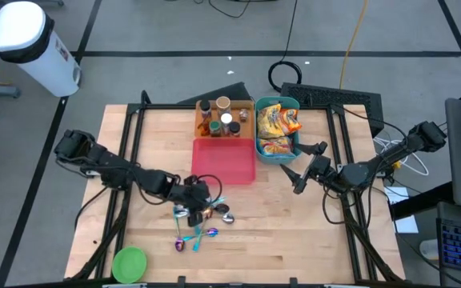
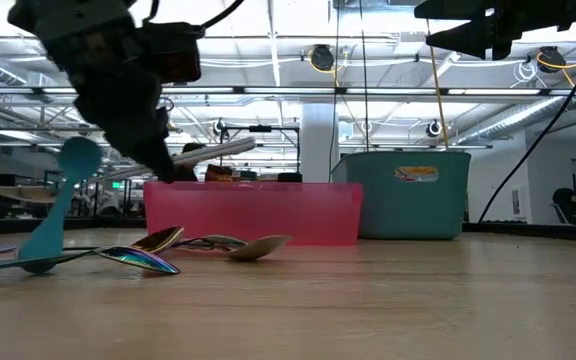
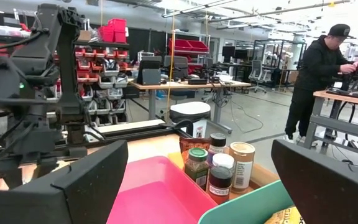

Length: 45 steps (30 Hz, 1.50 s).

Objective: Pick & Place Food Item
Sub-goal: Put the bottom blue patterned spoon into the red bin

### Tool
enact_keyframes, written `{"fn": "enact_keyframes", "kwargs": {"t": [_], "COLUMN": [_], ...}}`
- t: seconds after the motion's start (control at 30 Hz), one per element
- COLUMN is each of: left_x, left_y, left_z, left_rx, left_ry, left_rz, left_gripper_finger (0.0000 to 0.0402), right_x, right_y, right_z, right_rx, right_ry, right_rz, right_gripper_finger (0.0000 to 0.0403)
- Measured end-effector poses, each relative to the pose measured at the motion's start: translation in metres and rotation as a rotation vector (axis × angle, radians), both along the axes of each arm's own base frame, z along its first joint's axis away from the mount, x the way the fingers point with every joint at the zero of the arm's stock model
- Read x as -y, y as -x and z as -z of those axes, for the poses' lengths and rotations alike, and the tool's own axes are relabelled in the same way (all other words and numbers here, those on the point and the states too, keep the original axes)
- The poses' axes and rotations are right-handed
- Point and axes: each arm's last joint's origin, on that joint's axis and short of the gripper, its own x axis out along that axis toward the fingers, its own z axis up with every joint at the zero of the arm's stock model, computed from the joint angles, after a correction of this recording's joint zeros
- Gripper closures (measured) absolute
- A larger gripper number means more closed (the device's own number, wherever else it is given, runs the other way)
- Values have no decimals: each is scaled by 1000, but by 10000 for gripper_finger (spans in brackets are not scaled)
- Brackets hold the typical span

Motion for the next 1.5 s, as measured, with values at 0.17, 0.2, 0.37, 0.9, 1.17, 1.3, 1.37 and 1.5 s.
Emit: {"fn": "enact_keyframes", "kwargs": {"t": [0.17,0.2,0.37,0.9,1.17,1.3,1.37,1.5], "left_x": [-7,-9,-11,-11,-33,-47,-58,-81], "left_y": [-6,-7,-11,-31,-45,-53,-55,-55], "left_z": [-3,-3,-4,-33,-61,-79,-88,-87], "left_rx": [51,57,91,470,522,424,387,313], "left_ry": [-14,-17,-31,-247,-338,-451,-497,-629], "left_rz": [3,2,-6,69,30,89,80,117], "left_gripper_finger": [366,368,353,362,364,368,368,349], "right_x": [0,0,0,0,0,0,0,0], "right_y": [0,0,0,0,0,0,0,0], "right_z": [0,0,0,0,0,0,0,1], "right_rx": [0,0,0,1,1,-3,-3,-9], "right_ry": [0,0,1,-1,-1,3,3,8], "right_rz": [0,0,-1,-2,-2,-1,-1,-1], "right_gripper_finger": [12,12,12,12,12,12,12,12]}}
